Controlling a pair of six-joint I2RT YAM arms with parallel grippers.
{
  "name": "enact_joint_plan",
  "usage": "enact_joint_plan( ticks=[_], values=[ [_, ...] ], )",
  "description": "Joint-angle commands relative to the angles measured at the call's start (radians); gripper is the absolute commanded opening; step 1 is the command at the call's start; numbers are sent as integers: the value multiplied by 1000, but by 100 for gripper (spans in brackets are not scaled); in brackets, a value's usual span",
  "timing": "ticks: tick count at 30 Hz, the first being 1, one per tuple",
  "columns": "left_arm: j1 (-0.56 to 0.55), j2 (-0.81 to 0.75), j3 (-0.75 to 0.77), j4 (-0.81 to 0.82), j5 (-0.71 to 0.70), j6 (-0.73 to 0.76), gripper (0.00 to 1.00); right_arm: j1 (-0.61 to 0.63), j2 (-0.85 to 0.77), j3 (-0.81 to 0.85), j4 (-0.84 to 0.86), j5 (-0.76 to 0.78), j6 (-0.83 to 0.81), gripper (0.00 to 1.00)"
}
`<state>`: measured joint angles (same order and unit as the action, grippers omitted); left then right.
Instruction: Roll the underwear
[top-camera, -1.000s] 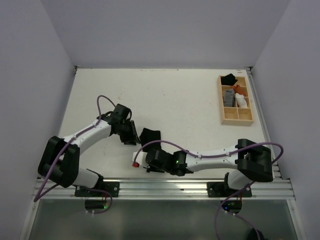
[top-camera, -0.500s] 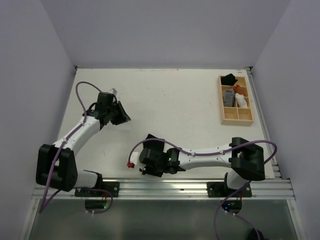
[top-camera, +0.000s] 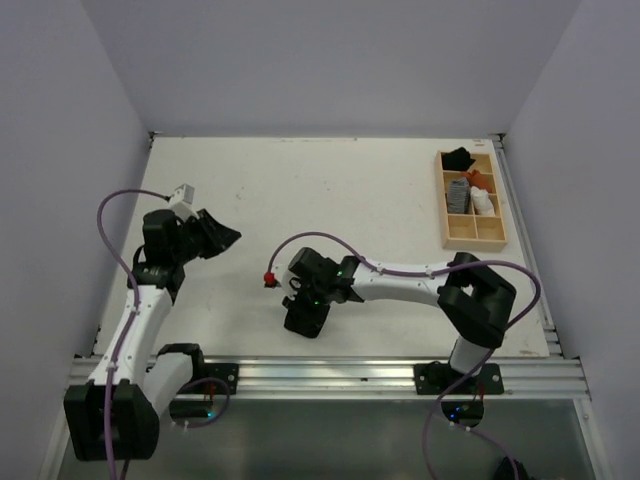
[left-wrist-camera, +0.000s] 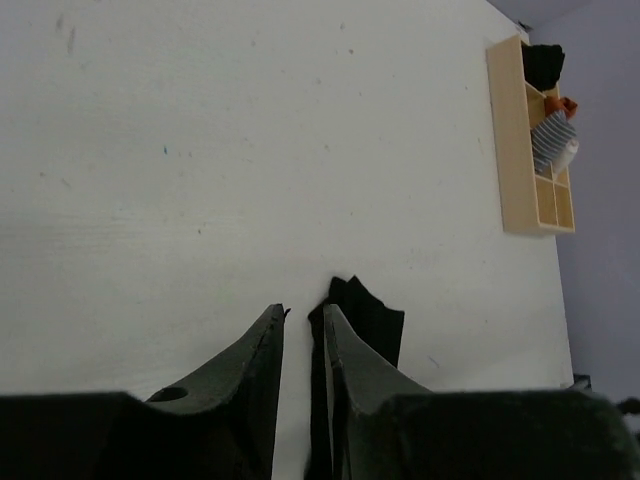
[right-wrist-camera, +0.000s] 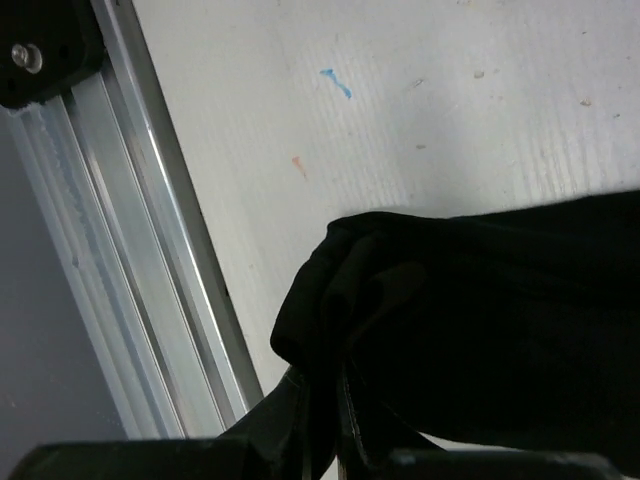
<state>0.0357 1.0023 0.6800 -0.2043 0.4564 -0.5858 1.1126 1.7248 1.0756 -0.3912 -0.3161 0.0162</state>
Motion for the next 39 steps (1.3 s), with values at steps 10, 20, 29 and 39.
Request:
enact_joint_plan(
  ticks=[10,20,29,39],
  values=[
    [-149,-157,-258,66,50,-69,29,-144,216,144,-75,-331,43,0],
    [-204,-51,-364,327,284,22,34,-234,260,181,-95,-391,99,0],
    [-223,64,-154,288,352,279,35,-315,205,75,-14,-460,131,0],
    [-244,197,-70,163,539,605,46,-419,160,-42,101,-554,163,0]
  ],
)
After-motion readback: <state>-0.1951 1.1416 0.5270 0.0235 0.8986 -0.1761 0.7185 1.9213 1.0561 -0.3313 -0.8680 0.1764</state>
